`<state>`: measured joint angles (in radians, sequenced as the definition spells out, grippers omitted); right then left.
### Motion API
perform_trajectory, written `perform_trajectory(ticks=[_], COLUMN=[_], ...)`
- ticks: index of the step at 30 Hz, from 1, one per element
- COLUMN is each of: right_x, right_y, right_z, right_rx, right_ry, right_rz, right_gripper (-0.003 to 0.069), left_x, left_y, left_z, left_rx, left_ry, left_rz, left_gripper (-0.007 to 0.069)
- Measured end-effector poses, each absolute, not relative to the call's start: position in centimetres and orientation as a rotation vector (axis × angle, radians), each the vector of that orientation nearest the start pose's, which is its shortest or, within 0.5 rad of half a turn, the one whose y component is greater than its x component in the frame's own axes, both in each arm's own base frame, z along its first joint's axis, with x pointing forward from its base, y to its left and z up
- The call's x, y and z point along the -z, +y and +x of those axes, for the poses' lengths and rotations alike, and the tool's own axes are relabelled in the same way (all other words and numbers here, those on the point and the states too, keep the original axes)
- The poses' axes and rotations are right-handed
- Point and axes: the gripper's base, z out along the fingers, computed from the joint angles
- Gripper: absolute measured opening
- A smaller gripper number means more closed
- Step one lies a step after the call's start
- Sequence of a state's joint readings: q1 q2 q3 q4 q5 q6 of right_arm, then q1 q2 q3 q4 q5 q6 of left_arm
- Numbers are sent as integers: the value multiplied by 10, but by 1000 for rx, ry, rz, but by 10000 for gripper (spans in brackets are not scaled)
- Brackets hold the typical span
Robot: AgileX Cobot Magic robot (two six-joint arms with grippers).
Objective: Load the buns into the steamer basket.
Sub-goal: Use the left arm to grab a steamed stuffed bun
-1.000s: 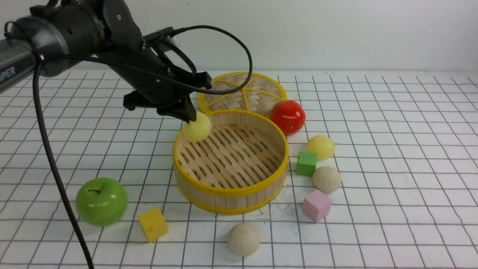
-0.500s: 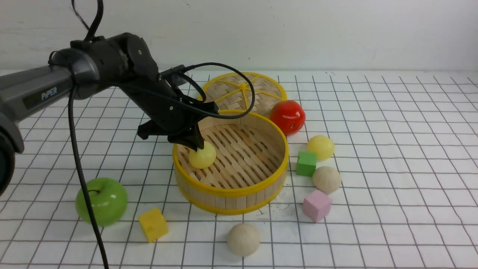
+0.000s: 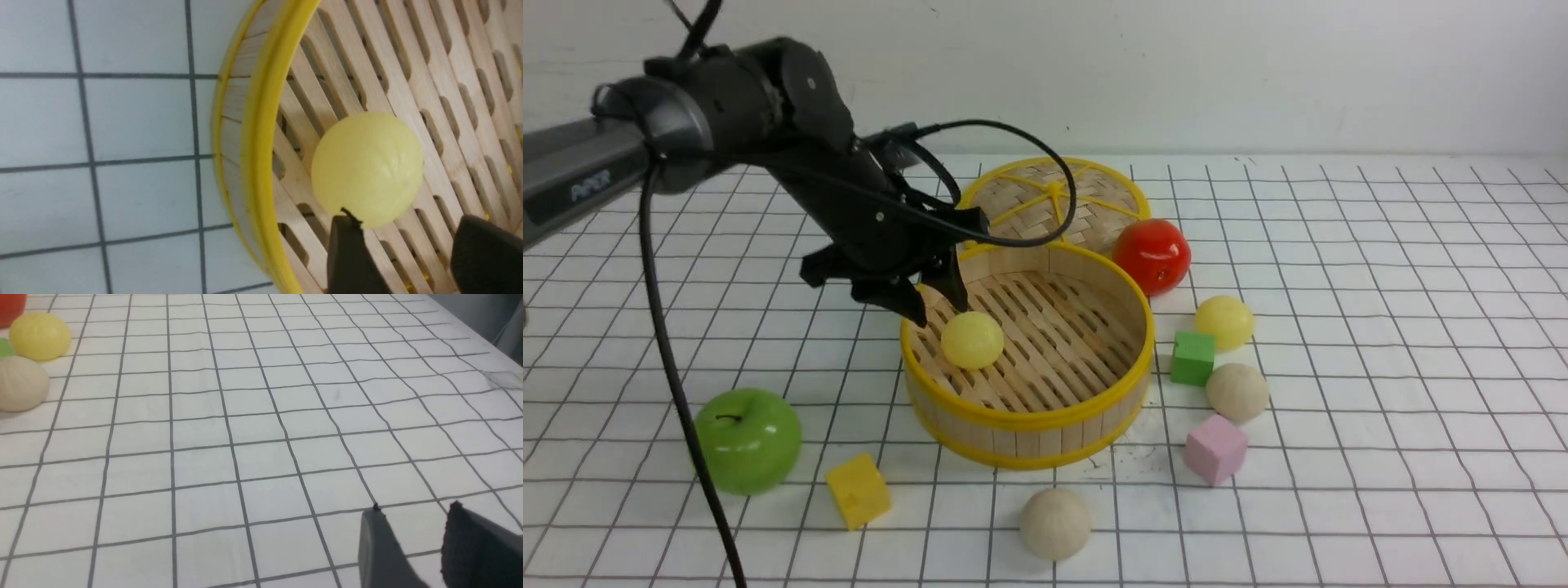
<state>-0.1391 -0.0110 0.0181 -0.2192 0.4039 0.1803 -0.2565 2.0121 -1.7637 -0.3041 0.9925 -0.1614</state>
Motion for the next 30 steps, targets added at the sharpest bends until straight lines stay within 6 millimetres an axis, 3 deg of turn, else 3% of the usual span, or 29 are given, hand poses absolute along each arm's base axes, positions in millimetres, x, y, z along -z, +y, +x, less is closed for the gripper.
perform_trajectory(ticks=[8,9,14,17,22,26,27,28,30], right_x=[-172,-172,-172,-172,-172,-172,-172,-172,-172], right_y=[-15,-15,-15,-15,-15,-15,-15,-15,-15], right_z=[50,50,50,50,50,50,50,50,50], right_rx=[191,191,191,191,191,191,191,191,191], right_ry=[1882,1882,1882,1882,1882,1882,1882,1882,1882], right_rz=[169,169,169,169,169,169,169,169,169], right_gripper=[239,239,239,239,239,239,239,239,239], left_x=[-342,-342,-371,-370,-351,-340,-335,-335,-324], left_y=[-117,-117,-113,-114,-128,-169,-189,-191,-217], left_z=[375,375,338,314,279,251,241,239,228], left_rx=[414,415,502,599,753,812,793,788,704], left_ry=[2713,2713,2680,2688,2723,2702,2678,2677,2652], left_rz=[80,80,140,182,326,606,733,751,899], left_gripper=[396,396,396,396,396,396,396,396,396])
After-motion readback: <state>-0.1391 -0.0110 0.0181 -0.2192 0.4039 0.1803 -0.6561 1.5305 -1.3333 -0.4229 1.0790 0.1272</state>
